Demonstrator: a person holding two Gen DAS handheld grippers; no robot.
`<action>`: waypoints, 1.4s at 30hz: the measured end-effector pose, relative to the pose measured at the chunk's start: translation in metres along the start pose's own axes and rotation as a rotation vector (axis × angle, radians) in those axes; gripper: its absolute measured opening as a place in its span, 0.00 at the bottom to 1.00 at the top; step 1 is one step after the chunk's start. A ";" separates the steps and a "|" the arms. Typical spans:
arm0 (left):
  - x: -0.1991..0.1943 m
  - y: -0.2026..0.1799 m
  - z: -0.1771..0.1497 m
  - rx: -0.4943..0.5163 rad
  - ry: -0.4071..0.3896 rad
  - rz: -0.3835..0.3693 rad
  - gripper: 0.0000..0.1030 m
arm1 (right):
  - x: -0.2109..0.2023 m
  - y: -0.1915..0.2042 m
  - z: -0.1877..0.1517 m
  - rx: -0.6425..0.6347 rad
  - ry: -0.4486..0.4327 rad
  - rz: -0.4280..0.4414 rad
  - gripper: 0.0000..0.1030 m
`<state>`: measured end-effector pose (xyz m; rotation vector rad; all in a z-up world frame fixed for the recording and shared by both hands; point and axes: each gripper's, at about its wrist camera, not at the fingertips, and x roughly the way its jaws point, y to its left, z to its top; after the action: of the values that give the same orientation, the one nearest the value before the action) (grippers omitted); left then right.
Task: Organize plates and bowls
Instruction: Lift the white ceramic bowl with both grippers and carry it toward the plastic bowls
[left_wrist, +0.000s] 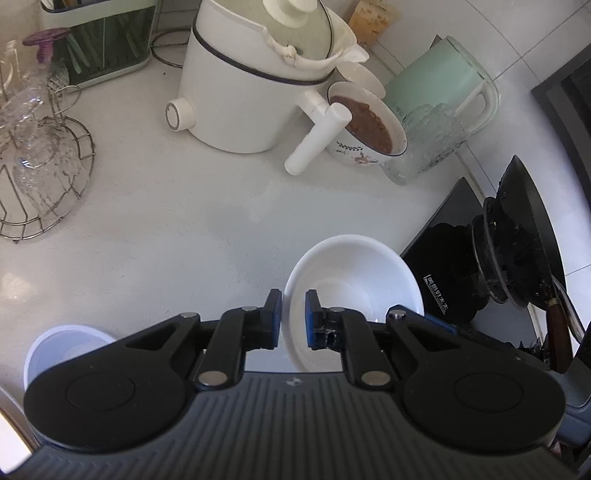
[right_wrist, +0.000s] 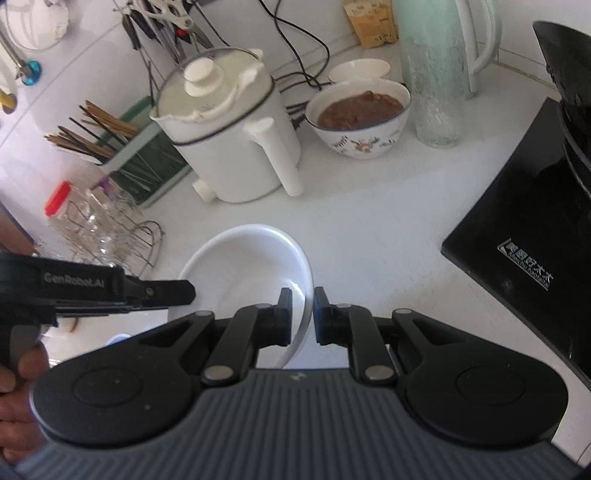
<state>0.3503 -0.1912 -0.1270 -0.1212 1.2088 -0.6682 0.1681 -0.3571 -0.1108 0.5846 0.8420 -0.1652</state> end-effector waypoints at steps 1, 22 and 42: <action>-0.003 0.000 -0.001 -0.004 -0.005 0.001 0.13 | -0.002 0.002 0.002 -0.004 -0.003 0.005 0.14; -0.084 0.051 -0.013 -0.160 -0.150 0.039 0.13 | -0.005 0.063 0.020 -0.123 0.010 0.167 0.14; -0.120 0.117 -0.070 -0.358 -0.251 0.159 0.13 | 0.034 0.133 -0.003 -0.353 0.189 0.251 0.15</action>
<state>0.3133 -0.0149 -0.1051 -0.3924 1.0716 -0.2830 0.2372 -0.2421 -0.0814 0.3713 0.9461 0.2675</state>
